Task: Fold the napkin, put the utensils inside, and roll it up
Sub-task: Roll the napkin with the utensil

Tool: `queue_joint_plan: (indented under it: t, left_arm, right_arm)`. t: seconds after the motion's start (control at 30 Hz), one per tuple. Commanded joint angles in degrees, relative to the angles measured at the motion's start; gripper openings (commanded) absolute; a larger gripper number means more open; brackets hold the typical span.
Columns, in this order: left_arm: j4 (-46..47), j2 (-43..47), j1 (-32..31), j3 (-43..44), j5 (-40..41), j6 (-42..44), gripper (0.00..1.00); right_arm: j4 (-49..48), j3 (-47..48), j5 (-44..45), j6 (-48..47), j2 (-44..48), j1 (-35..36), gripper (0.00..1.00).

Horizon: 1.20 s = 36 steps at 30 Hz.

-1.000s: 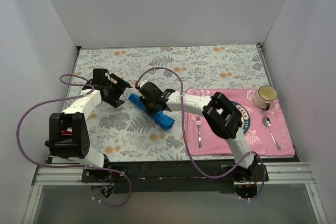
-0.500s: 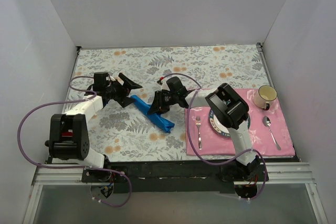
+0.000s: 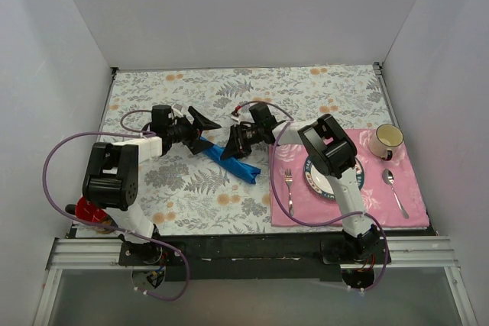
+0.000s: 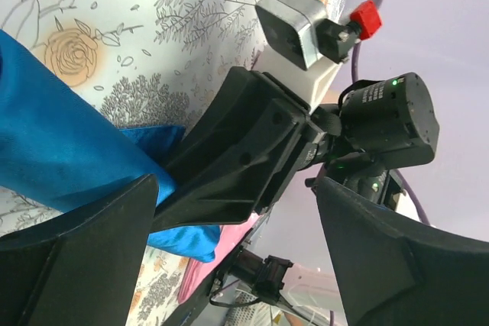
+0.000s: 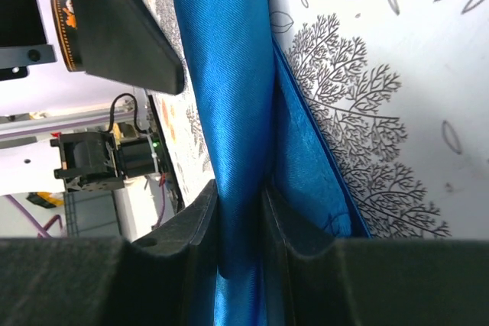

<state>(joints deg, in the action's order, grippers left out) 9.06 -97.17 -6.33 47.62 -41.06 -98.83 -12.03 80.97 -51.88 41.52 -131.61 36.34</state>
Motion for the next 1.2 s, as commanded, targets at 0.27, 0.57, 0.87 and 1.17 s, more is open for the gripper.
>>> queue_joint_plan:
  t: [0.27, 0.57, 0.87, 1.17]
  left_arm:
    - [2.7, -7.2, -0.1, 3.4, 2.8, 2.7, 0.84]
    - [1.6, -9.4, -0.1, 4.9, 4.1, 3.6, 0.83]
    - [1.0, -11.6, -0.1, 6.0, 4.4, 3.9, 0.83]
    - [-0.2, -12.8, -0.1, 7.0, 4.9, 4.6, 0.83]
  right_arm:
    - [23.8, 11.0, 5.8, -20.5, -1.4, -1.4, 0.4]
    - [42.6, 18.4, 20.9, -33.2, 5.9, -0.6, 0.7]
    - [41.2, 5.9, 33.5, -36.0, 16.6, 2.5, 0.71]
    - [37.3, 0.1, 48.6, -38.7, 17.3, 4.4, 0.58]
